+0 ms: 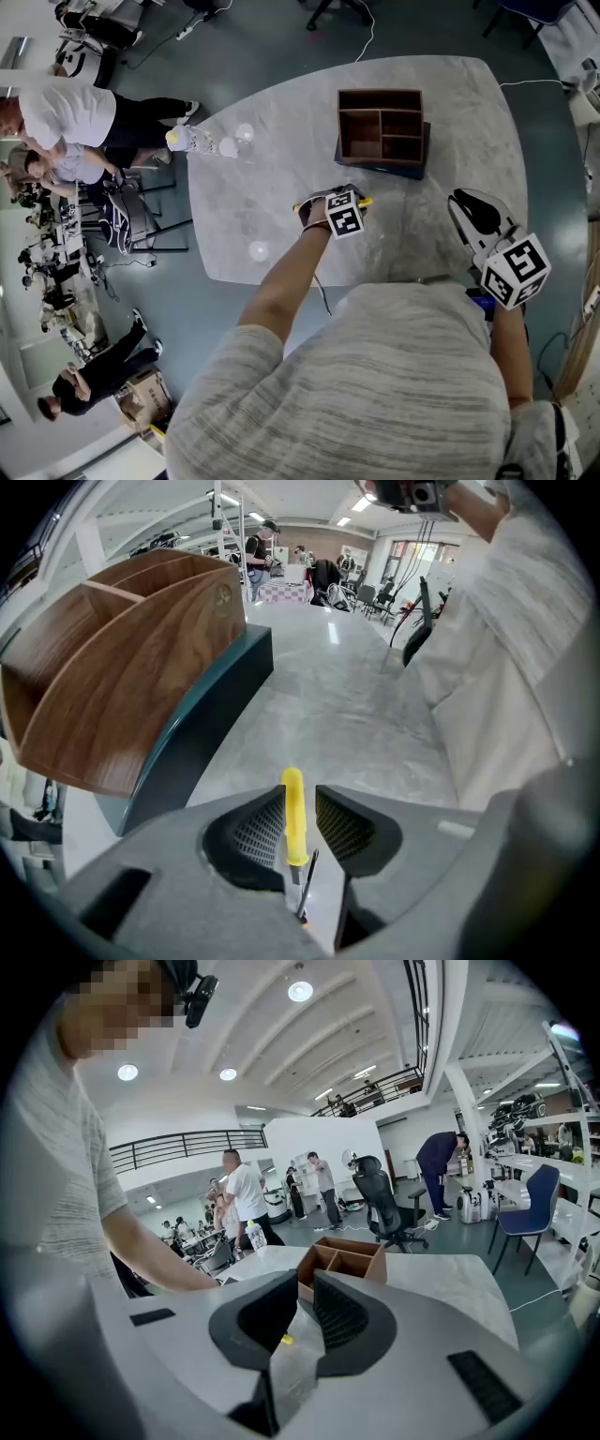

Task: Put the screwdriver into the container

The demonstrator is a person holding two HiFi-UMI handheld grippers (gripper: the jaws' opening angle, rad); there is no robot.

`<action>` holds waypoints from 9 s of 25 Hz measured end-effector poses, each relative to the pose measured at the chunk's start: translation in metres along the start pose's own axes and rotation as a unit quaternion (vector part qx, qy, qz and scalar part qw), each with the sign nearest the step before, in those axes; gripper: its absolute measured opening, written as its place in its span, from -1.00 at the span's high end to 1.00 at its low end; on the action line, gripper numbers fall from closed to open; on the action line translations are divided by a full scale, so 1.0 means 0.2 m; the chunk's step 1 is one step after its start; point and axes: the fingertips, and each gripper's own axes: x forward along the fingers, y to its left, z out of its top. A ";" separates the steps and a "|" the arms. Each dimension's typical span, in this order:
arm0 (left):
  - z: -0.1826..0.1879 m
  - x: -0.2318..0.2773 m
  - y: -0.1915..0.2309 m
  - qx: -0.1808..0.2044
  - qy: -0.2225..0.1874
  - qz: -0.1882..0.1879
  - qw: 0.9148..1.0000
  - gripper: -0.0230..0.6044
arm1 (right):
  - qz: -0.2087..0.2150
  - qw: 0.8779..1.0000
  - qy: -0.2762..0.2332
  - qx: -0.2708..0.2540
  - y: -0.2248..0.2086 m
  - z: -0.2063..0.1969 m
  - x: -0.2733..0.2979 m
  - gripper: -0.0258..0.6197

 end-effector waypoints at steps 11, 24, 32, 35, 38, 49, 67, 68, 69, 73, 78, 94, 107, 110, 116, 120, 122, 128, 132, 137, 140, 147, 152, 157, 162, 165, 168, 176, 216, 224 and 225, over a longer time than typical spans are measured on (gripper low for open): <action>0.02 0.07 0.04 -0.005 0.022 0.006 1.000 0.58 | -0.001 1.000 0.007 0.000 -0.08 0.01 -0.04 0.87; 0.03 0.11 0.05 -0.019 0.027 0.010 0.999 0.67 | -0.002 1.000 0.015 -0.002 -0.13 0.02 -0.05 0.87; 0.04 0.10 0.07 -0.045 0.017 0.014 0.999 0.68 | 0.001 1.000 0.019 -0.005 -0.11 0.02 -0.04 0.88; 0.05 0.08 0.10 -0.060 0.003 0.023 0.998 0.69 | 0.003 1.000 0.019 -0.007 -0.11 0.02 -0.03 0.88; 0.07 0.05 0.12 -0.076 -0.011 0.031 0.997 0.69 | 0.004 1.000 0.018 -0.009 -0.10 0.02 -0.03 0.87; 0.17 -0.17 0.20 -0.112 -0.087 0.081 0.987 0.69 | 0.020 1.000 0.017 -0.017 -0.05 0.04 0.00 0.88; 0.33 -0.54 0.26 -0.191 -0.219 0.130 0.948 0.69 | 0.036 0.999 0.007 -0.033 -0.02 0.10 0.03 0.88; 0.34 -0.57 0.26 -0.197 -0.227 0.131 0.945 0.69 | 0.037 0.999 0.007 -0.034 -0.02 0.11 0.03 0.87; 0.36 -0.60 0.27 -0.203 -0.238 0.133 0.940 0.69 | 0.038 0.999 0.006 -0.034 -0.01 0.11 0.03 0.87; 0.46 -0.74 0.31 -0.236 -0.301 0.139 0.913 0.69 | 0.039 0.999 0.003 -0.036 -0.02 0.11 0.04 0.88; 0.55 -0.90 0.35 -0.249 -0.359 0.157 0.886 0.69 | 0.038 0.999 0.002 -0.039 -0.02 0.11 0.04 0.87; 0.78 -1.25 0.54 -0.292 -0.496 0.184 0.797 0.69 | 0.021 0.999 -0.010 -0.032 -0.05 0.12 -0.05 0.88; 0.83 -1.18 0.71 -0.321 -0.522 0.191 0.767 0.69 | 0.014 1.000 -0.011 -0.021 -0.12 0.08 -0.06 0.88; 0.83 -1.16 0.73 -0.319 -0.524 0.196 0.765 0.69 | 0.012 1.000 -0.011 -0.020 -0.13 0.08 -0.06 0.88; 0.82 -1.11 0.75 -0.316 -0.516 0.202 0.770 0.69 | 0.008 1.000 -0.007 -0.019 -0.14 0.08 -0.06 0.88; 0.81 -1.05 0.75 -0.325 -0.511 0.199 0.770 0.69 | 0.008 1.000 -0.005 -0.019 -0.15 0.07 -0.06 0.88; 0.80 -1.02 0.74 -0.329 -0.508 0.195 0.772 0.69 | 0.009 1.000 -0.004 -0.020 -0.15 0.07 -0.06 0.88; 0.77 -0.94 0.72 -0.339 -0.490 0.185 0.782 0.69 | 0.009 1.000 -0.002 -0.021 -0.13 0.07 -0.05 0.87; 0.75 -0.89 0.72 -0.342 -0.471 0.183 0.792 0.69 | 0.008 1.000 -0.002 -0.021 -0.13 0.08 -0.05 0.88; 0.75 -0.84 0.71 -0.342 -0.460 0.182 0.799 0.69 | 0.006 1.000 -0.002 -0.020 -0.14 0.06 -0.06 0.88; 0.75 -0.84 0.71 -0.336 -0.456 0.181 0.804 0.69 | 0.006 1.000 -0.002 -0.022 -0.13 0.06 -0.06 0.88; 0.75 -0.85 0.71 -0.337 -0.455 0.182 0.804 0.69 | 0.007 1.000 -0.002 -0.022 -0.11 0.07 -0.06 0.88; 0.75 -0.85 0.71 -0.335 -0.455 0.183 0.805 0.69 | 0.008 1.000 -0.001 -0.023 -0.11 0.07 -0.06 0.87; 0.74 -0.86 0.70 -0.331 -0.452 0.187 0.807 0.69 | 0.006 1.000 -0.001 -0.024 -0.10 0.08 -0.07 0.88; 0.74 -0.86 0.71 -0.325 -0.448 0.189 0.811 0.68 | 0.006 1.000 -0.002 -0.024 -0.10 0.08 -0.07 0.88; 0.73 -0.86 0.71 -0.321 -0.448 0.190 0.813 0.61 | 0.007 1.000 -0.002 -0.025 -0.09 0.08 -0.06 0.87; 0.74 -0.86 0.71 -0.316 -0.448 0.189 0.815 0.52 | 0.008 1.000 -0.003 -0.026 -0.09 0.07 -0.06 0.87; 0.72 -0.88 0.70 -0.317 -0.443 0.191 0.817 0.47 | 0.009 1.000 -0.003 -0.026 -0.08 0.09 -0.06 0.87; 0.31 -1.01 0.49 -0.313 -0.425 0.241 0.814 0.45 | 0.057 0.998 0.014 -0.036 0.09 0.06 0.08 0.87; 0.14 -0.99 0.42 -0.303 -0.401 0.244 0.829 0.45 | 0.068 0.997 0.018 -0.037 0.16 0.05 0.14 0.87; 0.12 -0.99 0.41 -0.300 -0.397 0.245 0.832 0.45 | 0.069 0.997 0.019 -0.038 0.17 0.05 0.14 0.87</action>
